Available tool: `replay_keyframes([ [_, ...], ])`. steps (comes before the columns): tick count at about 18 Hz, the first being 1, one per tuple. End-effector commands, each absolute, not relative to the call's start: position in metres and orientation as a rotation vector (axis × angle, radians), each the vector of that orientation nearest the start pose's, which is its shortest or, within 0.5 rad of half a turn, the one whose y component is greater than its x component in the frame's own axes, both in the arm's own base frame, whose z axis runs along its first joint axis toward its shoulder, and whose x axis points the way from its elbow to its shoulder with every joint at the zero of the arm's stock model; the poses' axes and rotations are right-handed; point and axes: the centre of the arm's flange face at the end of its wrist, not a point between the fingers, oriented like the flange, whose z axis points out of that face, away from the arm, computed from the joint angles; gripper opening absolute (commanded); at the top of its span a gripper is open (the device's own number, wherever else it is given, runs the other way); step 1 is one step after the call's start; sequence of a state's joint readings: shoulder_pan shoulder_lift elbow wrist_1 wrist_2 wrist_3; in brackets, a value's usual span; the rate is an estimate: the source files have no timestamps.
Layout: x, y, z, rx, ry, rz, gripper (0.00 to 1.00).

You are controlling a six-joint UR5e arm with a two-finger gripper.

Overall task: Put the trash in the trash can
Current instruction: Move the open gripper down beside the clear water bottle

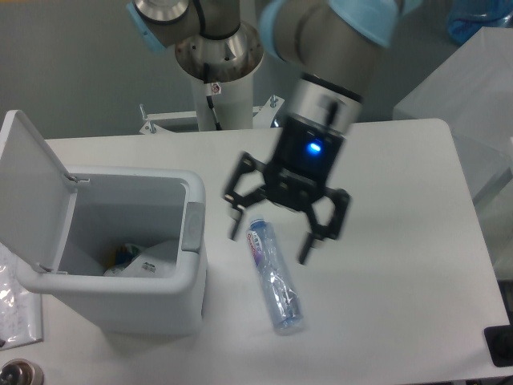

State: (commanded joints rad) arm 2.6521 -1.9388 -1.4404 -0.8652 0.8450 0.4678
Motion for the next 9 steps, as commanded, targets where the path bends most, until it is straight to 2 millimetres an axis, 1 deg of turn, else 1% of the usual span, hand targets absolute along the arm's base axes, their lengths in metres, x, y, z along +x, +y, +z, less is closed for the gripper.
replay_keyframes([
  [3, -0.507, 0.486, 0.406, -2.342, -0.560, -0.201, 1.00],
  [4, -0.512, 0.487, 0.395, -2.367, -0.578, -0.187, 1.00],
  [6, -0.520, 0.489, 0.377, -2.405, -0.604, -0.179, 1.00],
  [9, -0.526, 0.493, 0.350, -2.442, -0.629, -0.198, 1.00],
])
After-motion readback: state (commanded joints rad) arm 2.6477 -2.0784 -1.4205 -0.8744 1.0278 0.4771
